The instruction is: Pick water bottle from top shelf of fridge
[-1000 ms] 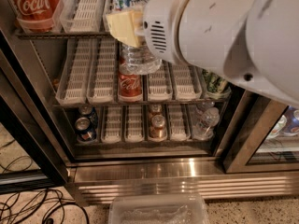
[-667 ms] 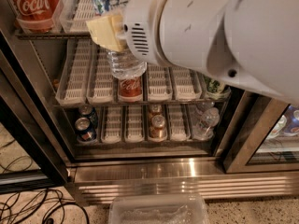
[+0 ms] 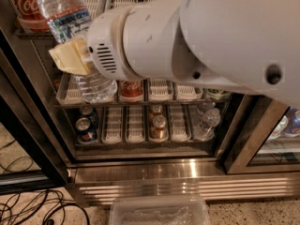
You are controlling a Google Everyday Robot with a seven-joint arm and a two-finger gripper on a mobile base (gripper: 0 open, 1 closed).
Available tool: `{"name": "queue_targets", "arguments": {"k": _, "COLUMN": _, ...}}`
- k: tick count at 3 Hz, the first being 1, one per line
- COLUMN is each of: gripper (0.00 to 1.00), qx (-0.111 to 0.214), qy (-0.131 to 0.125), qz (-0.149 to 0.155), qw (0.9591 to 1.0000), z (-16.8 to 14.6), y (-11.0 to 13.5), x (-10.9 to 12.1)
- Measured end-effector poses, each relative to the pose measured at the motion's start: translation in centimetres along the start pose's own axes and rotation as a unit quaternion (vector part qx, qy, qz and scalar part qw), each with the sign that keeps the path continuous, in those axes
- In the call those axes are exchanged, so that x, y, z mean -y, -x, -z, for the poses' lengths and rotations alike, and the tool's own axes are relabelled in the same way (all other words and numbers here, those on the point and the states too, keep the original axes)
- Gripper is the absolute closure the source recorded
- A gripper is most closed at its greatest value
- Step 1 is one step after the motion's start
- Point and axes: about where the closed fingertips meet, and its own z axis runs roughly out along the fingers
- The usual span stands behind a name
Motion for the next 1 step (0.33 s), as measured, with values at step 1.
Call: {"name": "queue_targets", "arguments": {"k": 1, "gripper": 1.0, "qx": 0.0, "qy": 0.0, "qz": 0.0, "qw": 1.0, "z": 0.0, "y": 0.0, "x": 0.0}}
